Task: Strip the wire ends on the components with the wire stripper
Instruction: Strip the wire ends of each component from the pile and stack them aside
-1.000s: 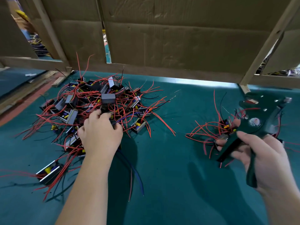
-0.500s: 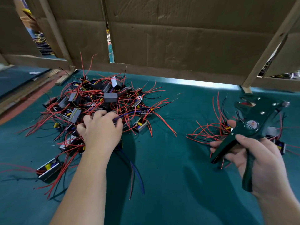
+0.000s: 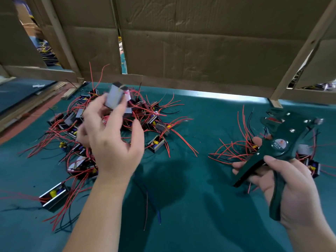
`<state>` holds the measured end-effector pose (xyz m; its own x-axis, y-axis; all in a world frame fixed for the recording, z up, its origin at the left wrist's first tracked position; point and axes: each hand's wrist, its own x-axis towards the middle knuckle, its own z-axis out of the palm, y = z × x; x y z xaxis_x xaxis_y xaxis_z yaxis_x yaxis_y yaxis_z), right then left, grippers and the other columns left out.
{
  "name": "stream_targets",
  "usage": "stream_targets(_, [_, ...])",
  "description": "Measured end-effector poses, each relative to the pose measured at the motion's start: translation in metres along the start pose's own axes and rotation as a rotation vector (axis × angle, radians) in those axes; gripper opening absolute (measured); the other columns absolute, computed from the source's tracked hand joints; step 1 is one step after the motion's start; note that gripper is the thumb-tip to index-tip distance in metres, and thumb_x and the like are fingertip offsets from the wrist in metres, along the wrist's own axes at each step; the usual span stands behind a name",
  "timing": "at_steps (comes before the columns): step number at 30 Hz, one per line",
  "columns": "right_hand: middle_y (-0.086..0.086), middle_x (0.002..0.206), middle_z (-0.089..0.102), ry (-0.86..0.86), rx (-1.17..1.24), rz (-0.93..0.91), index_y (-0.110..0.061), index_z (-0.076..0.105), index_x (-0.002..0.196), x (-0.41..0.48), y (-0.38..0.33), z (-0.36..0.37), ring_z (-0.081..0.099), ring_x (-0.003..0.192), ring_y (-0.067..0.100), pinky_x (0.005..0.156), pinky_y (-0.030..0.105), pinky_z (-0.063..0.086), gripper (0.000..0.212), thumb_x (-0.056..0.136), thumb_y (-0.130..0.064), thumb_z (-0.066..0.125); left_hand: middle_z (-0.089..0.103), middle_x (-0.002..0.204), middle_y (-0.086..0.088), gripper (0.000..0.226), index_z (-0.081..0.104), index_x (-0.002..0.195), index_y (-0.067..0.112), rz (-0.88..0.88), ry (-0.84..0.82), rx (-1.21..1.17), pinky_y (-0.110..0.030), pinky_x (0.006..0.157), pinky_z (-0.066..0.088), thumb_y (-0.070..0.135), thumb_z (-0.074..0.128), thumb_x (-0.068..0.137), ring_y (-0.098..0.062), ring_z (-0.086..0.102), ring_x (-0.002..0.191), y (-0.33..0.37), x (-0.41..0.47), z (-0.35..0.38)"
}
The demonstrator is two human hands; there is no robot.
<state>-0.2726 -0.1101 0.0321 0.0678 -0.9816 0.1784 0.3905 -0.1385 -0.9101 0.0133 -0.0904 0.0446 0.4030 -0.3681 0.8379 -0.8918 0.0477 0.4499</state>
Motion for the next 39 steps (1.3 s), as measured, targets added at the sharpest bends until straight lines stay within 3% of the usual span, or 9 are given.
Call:
stream_targets(3, [0.009,0.109,0.068,-0.057,0.076,0.060,-0.014,0.071,0.106,-0.002,-0.004,0.007,0.067,0.072,0.044,0.072,0.064,0.053,0.034,0.074,-0.018,0.059,0.050,0.116,-0.006,0.040,0.066,0.118,0.012,-0.042,-0.189,-0.391,-0.021,0.097,0.038,0.002,0.056,0.080,-0.008,0.056,0.100,0.018,-0.008,0.006])
stream_targets(6, [0.027,0.116,0.061,-0.143,0.198,0.213,0.007,0.060,0.117,-0.003,-0.006,0.014,0.065,0.074,0.044,0.072,0.060,0.054,0.078,0.054,-0.032,0.083,0.052,0.113,0.002,0.046,0.066,0.110,0.023,-0.258,-0.509,-0.663,-0.016,0.087,0.047,-0.011,0.059,0.078,-0.004,0.067,0.082,0.040,-0.016,0.011])
stream_targets(12, [0.027,0.108,0.065,-0.330,0.362,0.385,0.003,0.068,0.111,-0.011,-0.007,0.026,0.065,0.076,0.039,0.075,0.053,0.055,0.067,0.057,-0.035,0.080,0.043,0.125,0.003,0.043,0.062,0.115,0.034,-0.390,-0.887,-0.879,-0.024,0.090,0.049,0.016,0.060,0.076,-0.017,0.070,0.080,0.051,-0.027,0.007])
stream_targets(17, [0.022,0.129,0.058,-0.430,0.450,0.477,0.000,0.065,0.117,-0.012,-0.013,0.034,0.065,0.077,0.037,0.077,0.053,0.054,0.065,0.063,-0.032,0.079,0.046,0.119,0.008,0.046,0.064,0.112,0.034,-0.343,-0.899,-0.824,-0.016,0.071,0.051,-0.004,0.046,0.094,-0.016,0.069,0.072,0.052,-0.029,0.010])
stream_targets(23, [0.031,0.135,0.045,-0.484,0.693,0.583,0.011,0.028,0.141,-0.011,-0.018,0.040,0.053,0.098,0.045,0.092,0.056,0.037,0.061,0.092,-0.017,0.051,0.043,0.106,0.036,0.058,0.064,0.105,0.047,-0.192,-0.968,-0.781,-0.015,0.072,0.052,-0.001,0.036,0.087,-0.012,0.066,0.068,0.045,-0.035,0.015])
stream_targets(28, [0.027,0.132,0.046,-0.549,0.689,0.584,0.011,0.032,0.140,-0.011,-0.013,0.036,0.051,0.094,0.042,0.090,0.057,0.037,0.063,0.089,-0.018,0.055,0.056,0.102,0.019,0.042,0.073,0.097,0.045,-0.230,-0.942,-0.784,-0.033,0.066,0.056,0.008,0.071,0.077,-0.027,0.061,0.058,0.044,-0.035,0.015])
stream_targets(32, [0.032,0.137,0.041,-0.529,0.765,0.586,0.015,0.029,0.140,-0.011,-0.019,0.034,0.048,0.099,0.046,0.096,0.061,0.032,0.058,0.092,-0.013,0.048,0.068,0.111,0.003,0.026,0.071,0.106,0.020,-0.276,-0.774,-0.981,-0.022,0.071,0.052,0.031,0.058,0.087,-0.017,0.067,0.093,0.044,-0.026,0.012])
stream_targets(34, [0.033,0.135,0.042,-0.538,0.769,0.594,0.016,0.029,0.139,-0.011,-0.020,0.036,0.050,0.098,0.047,0.095,0.061,0.033,0.059,0.091,-0.011,0.050,0.067,0.116,0.002,0.029,0.073,0.105,0.024,-0.406,-0.697,-1.060,-0.022,0.083,0.049,0.037,0.056,0.086,-0.011,0.062,0.107,0.043,-0.025,0.013])
stream_targets(39, [0.024,0.128,0.054,-0.615,0.504,0.549,0.009,0.049,0.131,-0.020,-0.005,0.044,0.061,0.085,0.043,0.083,0.058,0.046,0.059,0.081,-0.019,0.066,0.073,0.090,0.012,0.022,0.079,0.081,0.033,-0.999,-0.598,-1.271,-0.025,0.076,0.043,0.041,0.065,0.066,-0.001,0.065,0.079,0.051,-0.024,0.016])
